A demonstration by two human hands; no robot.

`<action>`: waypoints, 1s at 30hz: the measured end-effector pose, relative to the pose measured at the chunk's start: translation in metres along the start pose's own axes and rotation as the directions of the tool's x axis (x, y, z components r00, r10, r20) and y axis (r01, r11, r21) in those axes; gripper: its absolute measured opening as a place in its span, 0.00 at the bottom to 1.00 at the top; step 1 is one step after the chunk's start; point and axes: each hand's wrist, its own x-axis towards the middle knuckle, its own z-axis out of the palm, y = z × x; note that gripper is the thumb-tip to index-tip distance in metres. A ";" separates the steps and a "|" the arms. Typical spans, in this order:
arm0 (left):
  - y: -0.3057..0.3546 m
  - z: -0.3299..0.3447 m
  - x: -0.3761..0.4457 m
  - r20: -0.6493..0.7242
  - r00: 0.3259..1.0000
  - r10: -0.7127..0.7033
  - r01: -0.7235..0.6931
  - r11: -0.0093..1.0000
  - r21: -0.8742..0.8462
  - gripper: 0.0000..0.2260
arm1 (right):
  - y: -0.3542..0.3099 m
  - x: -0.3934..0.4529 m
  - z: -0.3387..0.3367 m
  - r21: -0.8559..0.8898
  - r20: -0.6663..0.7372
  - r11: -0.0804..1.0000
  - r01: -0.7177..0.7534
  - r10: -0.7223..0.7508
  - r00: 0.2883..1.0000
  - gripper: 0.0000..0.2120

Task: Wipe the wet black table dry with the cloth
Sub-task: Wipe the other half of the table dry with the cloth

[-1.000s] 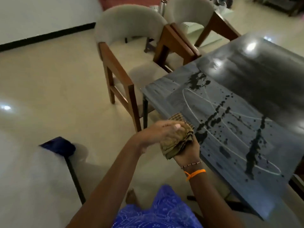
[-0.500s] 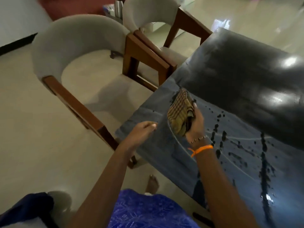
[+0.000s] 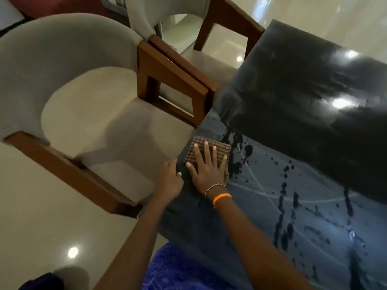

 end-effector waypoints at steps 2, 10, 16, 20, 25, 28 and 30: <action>0.006 0.000 0.019 0.010 1.000 0.016 -0.016 1.000 -0.016 0.22 | -0.006 0.014 0.009 -0.003 -0.041 0.999 -0.045 0.045 0.998 0.29; 0.040 0.014 0.090 -0.004 0.991 0.134 -0.134 0.987 -0.090 0.21 | 0.020 0.102 -0.006 -0.048 -0.135 0.990 -0.131 0.123 0.983 0.29; 0.079 0.024 0.153 0.005 0.968 0.252 -0.252 0.968 -0.020 0.21 | 0.064 0.191 -0.041 -0.093 -0.185 0.981 -0.171 0.152 0.971 0.30; 0.107 0.030 0.190 0.040 0.950 0.310 -0.310 0.951 0.002 0.21 | 0.098 0.255 -0.066 -0.104 -0.221 0.972 -0.213 0.186 0.957 0.29; 0.132 0.039 0.229 0.080 0.930 0.359 -0.361 0.933 0.000 0.21 | 0.139 0.332 -0.095 -0.079 -0.270 0.954 -0.290 0.259 0.927 0.30; 0.141 0.047 0.246 0.095 0.915 0.392 -0.395 0.918 0.017 0.22 | 0.156 0.371 -0.108 -0.036 -0.287 0.938 -0.345 0.321 0.903 0.33; 0.143 0.048 0.249 0.086 0.905 0.416 -0.420 0.907 0.028 0.22 | 0.160 0.385 -0.114 -0.029 -0.294 0.930 -0.366 0.342 0.892 0.33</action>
